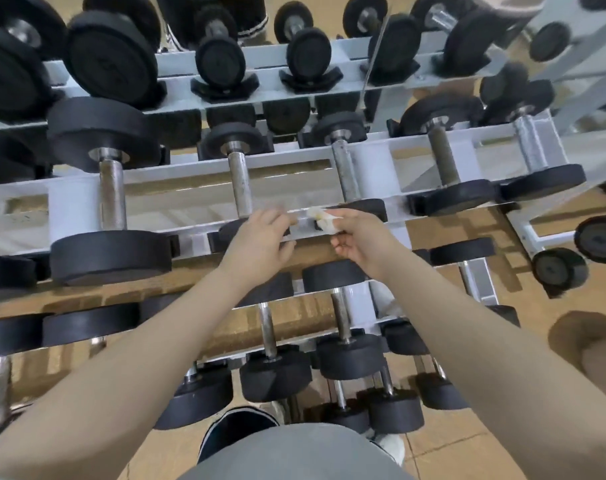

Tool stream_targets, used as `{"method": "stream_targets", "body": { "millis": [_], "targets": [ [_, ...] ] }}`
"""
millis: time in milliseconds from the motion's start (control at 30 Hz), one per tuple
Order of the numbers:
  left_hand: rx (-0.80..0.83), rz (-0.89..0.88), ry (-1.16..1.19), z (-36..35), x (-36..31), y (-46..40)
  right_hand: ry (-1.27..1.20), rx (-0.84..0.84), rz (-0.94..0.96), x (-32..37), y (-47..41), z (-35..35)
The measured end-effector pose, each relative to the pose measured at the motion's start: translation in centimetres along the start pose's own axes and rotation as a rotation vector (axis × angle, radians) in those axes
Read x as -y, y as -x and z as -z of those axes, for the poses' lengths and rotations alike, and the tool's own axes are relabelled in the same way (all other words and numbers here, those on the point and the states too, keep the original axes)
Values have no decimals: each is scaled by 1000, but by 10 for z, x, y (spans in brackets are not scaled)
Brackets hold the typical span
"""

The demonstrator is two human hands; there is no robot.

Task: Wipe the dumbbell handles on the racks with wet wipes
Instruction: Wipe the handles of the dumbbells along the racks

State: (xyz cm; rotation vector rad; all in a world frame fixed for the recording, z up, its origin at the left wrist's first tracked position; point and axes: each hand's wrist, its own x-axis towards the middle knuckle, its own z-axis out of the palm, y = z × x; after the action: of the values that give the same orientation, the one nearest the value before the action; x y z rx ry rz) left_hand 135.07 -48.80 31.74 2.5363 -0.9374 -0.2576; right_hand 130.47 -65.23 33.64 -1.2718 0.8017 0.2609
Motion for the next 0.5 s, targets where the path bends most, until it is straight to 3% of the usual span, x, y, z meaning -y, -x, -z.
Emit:
{"method": "stream_targets", "body": {
  "millis": [233, 500],
  "targets": [
    [184, 18, 91, -59, -115, 22, -201, -25, -18, -28, 63, 132],
    [158, 130, 221, -132, -242, 68, -174, -29, -73, -61, 121, 266]
  ]
}}
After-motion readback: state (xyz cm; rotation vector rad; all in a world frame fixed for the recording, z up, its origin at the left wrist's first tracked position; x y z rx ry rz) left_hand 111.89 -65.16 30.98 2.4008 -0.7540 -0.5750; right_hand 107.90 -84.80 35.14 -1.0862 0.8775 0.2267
